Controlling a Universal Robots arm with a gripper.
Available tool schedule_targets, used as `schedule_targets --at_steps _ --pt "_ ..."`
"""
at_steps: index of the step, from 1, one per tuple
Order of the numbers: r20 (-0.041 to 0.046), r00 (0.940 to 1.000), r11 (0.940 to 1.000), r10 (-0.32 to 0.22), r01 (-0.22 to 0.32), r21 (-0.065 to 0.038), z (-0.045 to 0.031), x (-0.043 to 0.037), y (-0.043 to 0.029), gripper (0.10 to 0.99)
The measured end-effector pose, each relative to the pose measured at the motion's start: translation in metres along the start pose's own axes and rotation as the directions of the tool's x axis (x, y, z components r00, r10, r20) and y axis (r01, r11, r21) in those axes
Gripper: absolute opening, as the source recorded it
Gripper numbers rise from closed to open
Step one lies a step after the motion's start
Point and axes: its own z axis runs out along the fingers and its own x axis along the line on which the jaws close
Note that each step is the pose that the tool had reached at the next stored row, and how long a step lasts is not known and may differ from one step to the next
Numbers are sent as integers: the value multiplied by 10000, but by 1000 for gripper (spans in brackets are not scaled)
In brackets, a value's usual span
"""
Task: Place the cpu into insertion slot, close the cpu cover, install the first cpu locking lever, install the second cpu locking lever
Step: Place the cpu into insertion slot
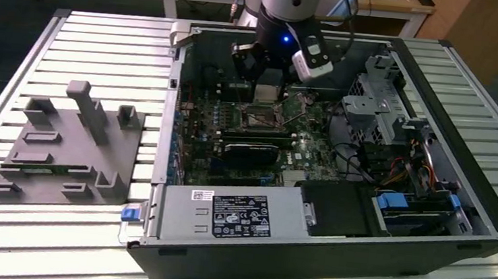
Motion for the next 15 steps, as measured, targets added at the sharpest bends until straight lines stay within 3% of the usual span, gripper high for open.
schedule_targets --at_steps 15 --pt "0 10000 10000 0 0 1 178 -34 48 537"
